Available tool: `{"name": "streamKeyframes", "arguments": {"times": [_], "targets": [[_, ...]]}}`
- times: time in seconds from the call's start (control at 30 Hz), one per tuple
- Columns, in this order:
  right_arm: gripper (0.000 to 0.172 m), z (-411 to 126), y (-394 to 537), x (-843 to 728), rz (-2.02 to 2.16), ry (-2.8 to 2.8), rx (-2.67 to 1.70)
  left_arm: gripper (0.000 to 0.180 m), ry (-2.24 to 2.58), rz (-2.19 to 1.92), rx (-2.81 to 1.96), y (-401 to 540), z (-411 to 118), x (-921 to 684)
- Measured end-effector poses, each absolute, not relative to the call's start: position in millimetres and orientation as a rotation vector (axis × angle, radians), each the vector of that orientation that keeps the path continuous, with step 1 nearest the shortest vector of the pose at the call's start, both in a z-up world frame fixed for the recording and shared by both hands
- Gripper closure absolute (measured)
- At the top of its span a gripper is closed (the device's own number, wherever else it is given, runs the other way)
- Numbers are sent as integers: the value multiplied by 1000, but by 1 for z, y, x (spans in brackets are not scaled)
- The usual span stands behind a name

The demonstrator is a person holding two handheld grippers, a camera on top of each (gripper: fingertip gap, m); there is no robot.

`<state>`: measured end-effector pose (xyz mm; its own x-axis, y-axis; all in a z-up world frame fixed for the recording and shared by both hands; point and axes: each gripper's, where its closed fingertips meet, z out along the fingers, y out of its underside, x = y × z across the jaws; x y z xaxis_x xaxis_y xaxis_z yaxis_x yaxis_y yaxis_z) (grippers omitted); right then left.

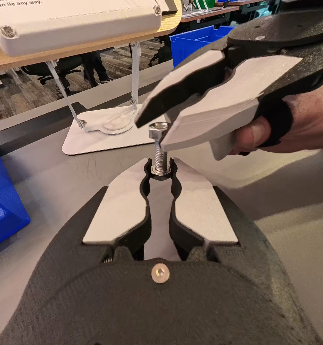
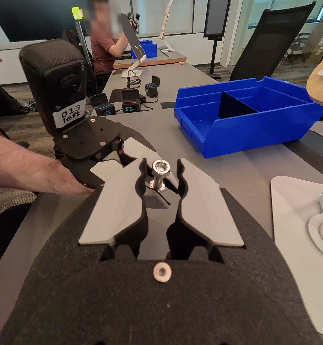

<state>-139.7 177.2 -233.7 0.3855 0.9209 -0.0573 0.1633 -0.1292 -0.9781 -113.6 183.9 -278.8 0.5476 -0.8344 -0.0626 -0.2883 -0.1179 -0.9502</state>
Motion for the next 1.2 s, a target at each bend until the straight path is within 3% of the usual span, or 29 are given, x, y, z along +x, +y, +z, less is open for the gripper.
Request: {"name": "streamKeyframes", "arguments": {"times": [0.23, 0.57, 0.8, 1.2], "targets": [[140, -216, 160, -126, 884, -1504, -1490, 162, 1101, -639, -1635, 175, -281, -110], [142, -235, 155, -116, 609, -2171, -1218, 162, 1197, -687, -1614, 164, -282, -105], [155, -237, 155, -120, 632, -2196, -1245, 162, 1180, -667, -1620, 167, -283, -106], [156, -245, 171, -127, 647, -1951, -1510, 162, 1109, -465, -1702, 186, -291, -120]]}}
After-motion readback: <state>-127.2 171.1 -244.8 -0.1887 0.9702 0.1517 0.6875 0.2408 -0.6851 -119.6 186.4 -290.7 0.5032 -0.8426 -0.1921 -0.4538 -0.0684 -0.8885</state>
